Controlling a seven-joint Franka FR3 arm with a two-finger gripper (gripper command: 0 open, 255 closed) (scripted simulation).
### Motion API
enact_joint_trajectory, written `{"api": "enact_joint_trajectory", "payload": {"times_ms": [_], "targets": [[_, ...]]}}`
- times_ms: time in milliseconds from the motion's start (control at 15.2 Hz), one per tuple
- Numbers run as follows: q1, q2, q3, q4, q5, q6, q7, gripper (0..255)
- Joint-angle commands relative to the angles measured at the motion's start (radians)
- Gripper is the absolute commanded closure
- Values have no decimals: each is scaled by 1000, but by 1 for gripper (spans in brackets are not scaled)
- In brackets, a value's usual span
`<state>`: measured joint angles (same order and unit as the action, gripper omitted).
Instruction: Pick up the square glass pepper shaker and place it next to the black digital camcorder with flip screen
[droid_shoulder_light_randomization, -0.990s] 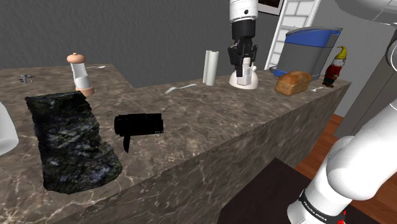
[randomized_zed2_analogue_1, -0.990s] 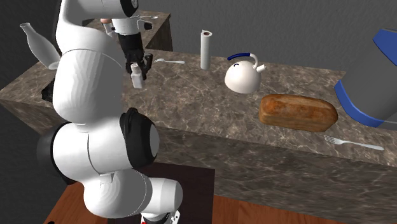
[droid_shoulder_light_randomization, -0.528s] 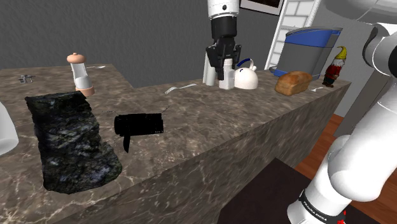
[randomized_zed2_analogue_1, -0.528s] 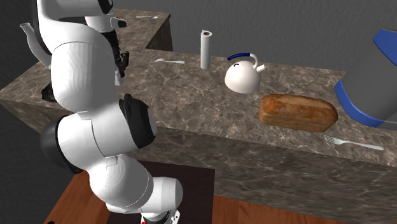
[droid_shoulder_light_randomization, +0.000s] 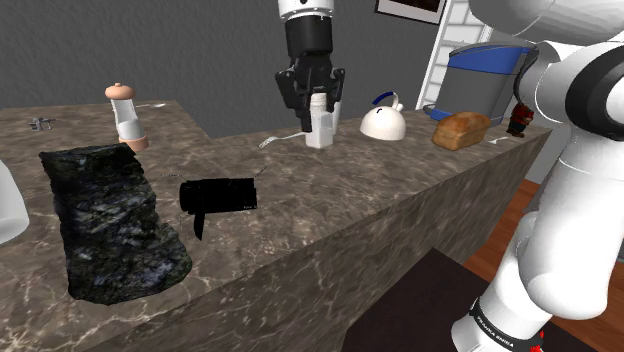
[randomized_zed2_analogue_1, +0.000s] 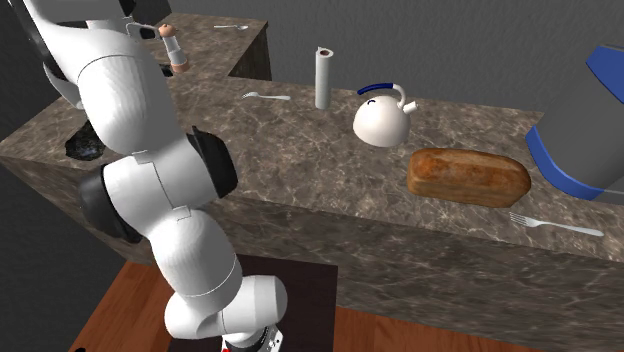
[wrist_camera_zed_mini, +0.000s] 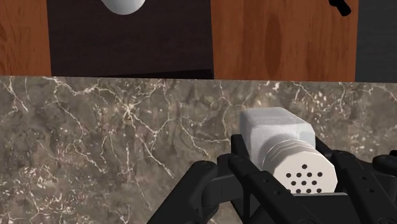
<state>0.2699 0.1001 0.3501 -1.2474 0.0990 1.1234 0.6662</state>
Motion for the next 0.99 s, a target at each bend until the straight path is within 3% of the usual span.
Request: {"api": "enact_joint_trajectory", "payload": {"times_ms": [0, 330, 924], "targets": [[37, 69, 25, 79, -14, -8, 60, 255], [153, 263, 65, 344, -73, -76, 185, 255], [104, 146, 56, 45, -35, 109, 141, 255]]}}
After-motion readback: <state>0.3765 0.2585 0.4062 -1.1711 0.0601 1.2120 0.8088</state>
